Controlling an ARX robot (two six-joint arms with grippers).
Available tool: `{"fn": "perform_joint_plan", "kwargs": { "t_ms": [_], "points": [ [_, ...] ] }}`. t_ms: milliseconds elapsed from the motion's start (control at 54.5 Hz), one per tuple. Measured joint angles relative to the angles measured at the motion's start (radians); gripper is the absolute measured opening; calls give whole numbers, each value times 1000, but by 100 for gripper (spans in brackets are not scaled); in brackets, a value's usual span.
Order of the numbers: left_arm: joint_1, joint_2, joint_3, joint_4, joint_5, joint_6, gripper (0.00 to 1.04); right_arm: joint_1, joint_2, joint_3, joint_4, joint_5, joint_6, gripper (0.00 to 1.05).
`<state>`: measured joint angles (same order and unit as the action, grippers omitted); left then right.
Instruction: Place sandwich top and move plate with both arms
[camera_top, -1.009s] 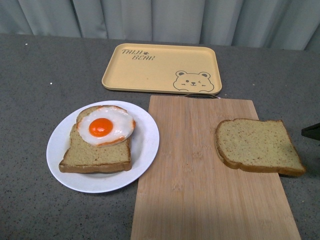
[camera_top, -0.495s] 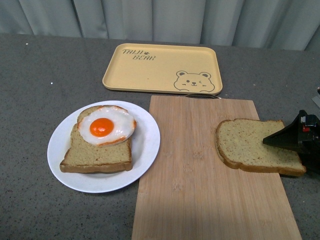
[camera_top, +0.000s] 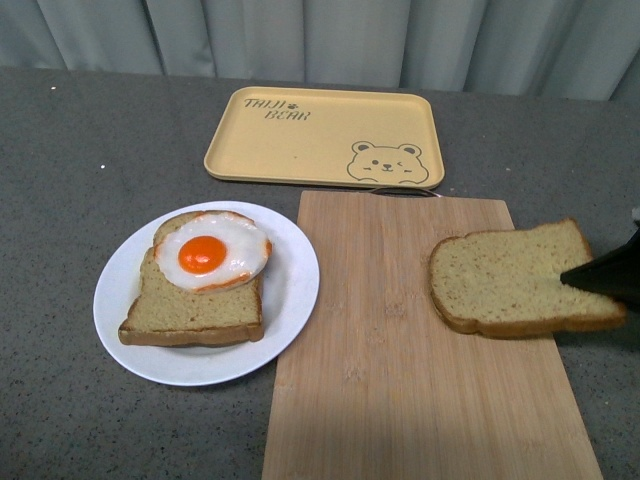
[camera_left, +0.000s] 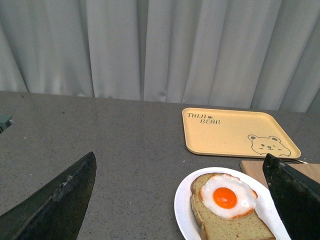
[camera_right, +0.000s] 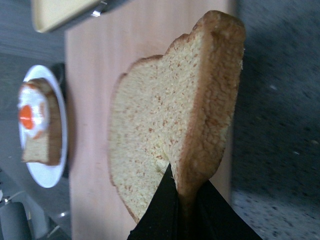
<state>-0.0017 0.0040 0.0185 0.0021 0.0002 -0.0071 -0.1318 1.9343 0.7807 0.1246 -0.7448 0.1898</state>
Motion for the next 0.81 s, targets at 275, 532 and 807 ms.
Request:
{"fn": "perform_joint_plan", "kwargs": {
  "t_ms": [275, 532, 807],
  "points": [
    [0, 0, 0, 0, 0, 0, 98, 174, -87, -4, 235, -148, 192, 3],
    [0, 0, 0, 0, 0, 0, 98, 373, 69, 144, 357, -155, 343, 3],
    [0, 0, 0, 0, 0, 0, 98, 526, 256, 303, 438, -140, 493, 3]
  ]
}}
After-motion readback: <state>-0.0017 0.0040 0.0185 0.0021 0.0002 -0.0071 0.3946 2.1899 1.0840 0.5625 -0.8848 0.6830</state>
